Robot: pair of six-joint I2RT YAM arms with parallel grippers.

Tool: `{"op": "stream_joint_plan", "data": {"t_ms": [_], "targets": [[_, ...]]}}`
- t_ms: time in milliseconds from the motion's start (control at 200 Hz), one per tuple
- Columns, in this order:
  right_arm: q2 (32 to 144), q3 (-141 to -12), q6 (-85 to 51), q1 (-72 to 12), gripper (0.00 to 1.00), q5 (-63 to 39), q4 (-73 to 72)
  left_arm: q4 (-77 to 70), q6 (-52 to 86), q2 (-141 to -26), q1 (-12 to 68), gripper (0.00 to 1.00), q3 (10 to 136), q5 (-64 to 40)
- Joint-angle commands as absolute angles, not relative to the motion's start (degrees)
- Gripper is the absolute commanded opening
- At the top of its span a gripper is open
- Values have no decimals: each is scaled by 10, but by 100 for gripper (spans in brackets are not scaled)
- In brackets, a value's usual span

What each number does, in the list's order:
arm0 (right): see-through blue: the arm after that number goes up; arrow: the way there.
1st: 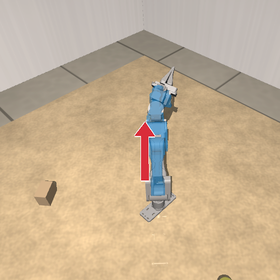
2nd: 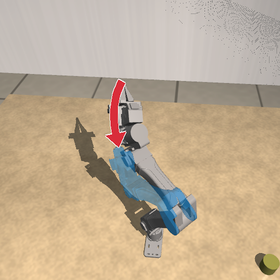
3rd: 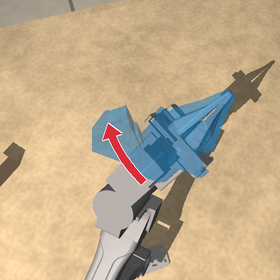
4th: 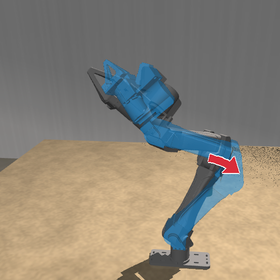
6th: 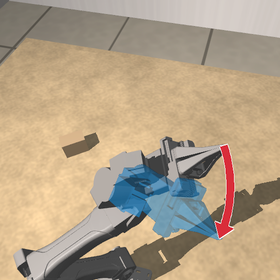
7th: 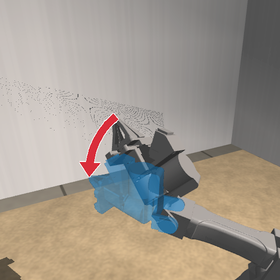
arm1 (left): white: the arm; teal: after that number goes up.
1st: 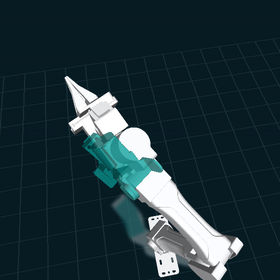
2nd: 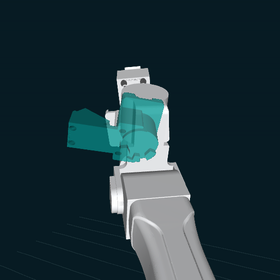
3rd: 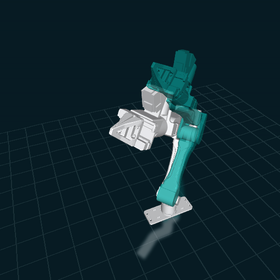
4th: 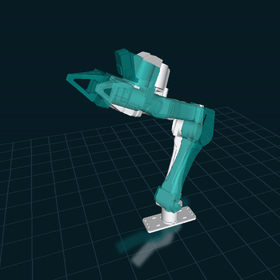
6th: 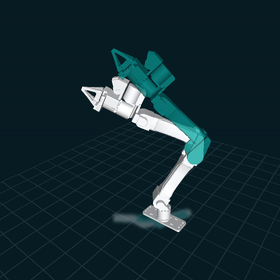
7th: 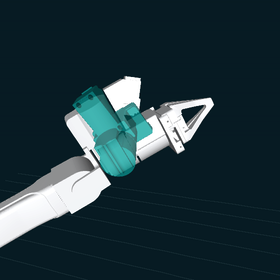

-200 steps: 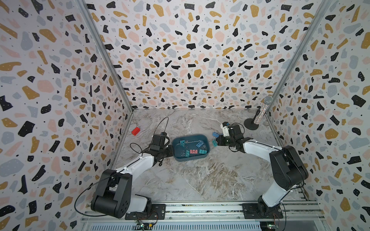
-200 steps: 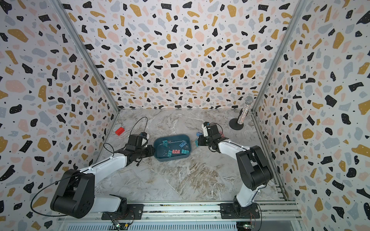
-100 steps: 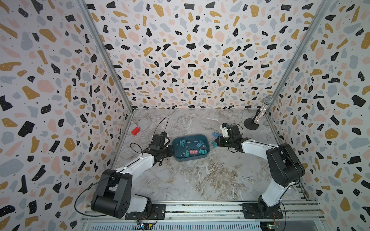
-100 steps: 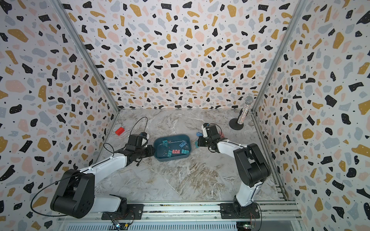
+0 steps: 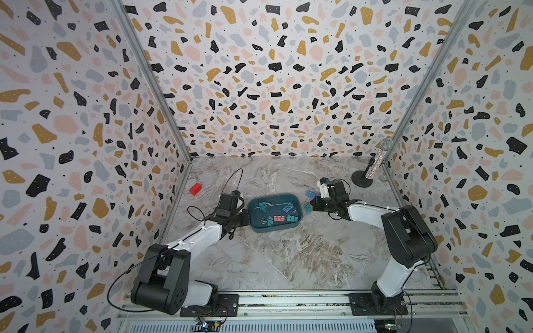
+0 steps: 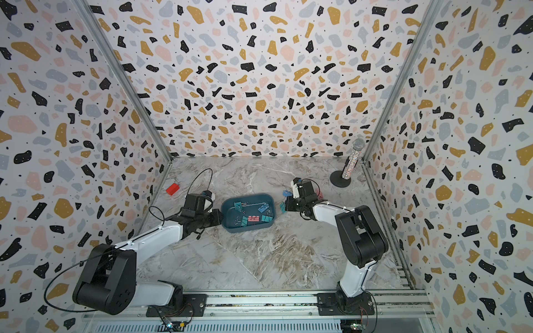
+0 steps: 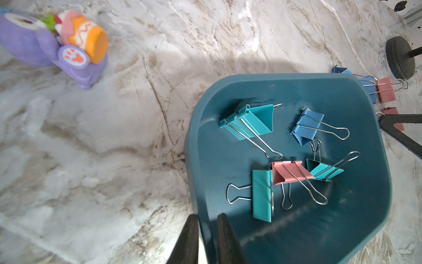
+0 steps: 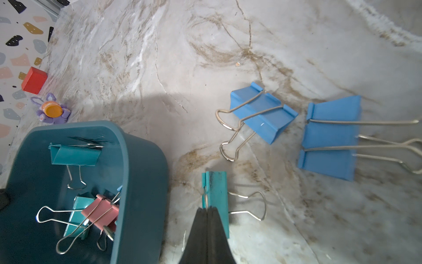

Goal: Take out the binder clips from the storage box
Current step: Place the binder clip at the center of the board, then pick up the binder clip from the storage box.

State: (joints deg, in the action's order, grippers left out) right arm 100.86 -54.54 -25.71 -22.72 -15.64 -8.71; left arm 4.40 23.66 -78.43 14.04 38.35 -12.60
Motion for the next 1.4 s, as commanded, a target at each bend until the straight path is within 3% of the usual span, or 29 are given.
{"op": "stream_joint_plan", "data": {"t_ms": [0, 606, 816, 1071, 1397], "targets": [[1011, -534, -259, -224, 5, -160, -83, 33, 234, -772, 141, 20, 376, -128], [1003, -533, -261, -220, 21, -161, -84, 33, 233, -773, 141, 20, 377, -132], [963, -557, -223, -220, 33, -135, -34, 34, 233, -774, 140, 20, 377, -129], [898, -594, -159, -220, 37, -122, 50, 34, 232, -774, 140, 20, 377, -129], [872, -640, -77, -259, 39, -213, 82, 34, 235, -777, 141, 19, 379, -129]]}}
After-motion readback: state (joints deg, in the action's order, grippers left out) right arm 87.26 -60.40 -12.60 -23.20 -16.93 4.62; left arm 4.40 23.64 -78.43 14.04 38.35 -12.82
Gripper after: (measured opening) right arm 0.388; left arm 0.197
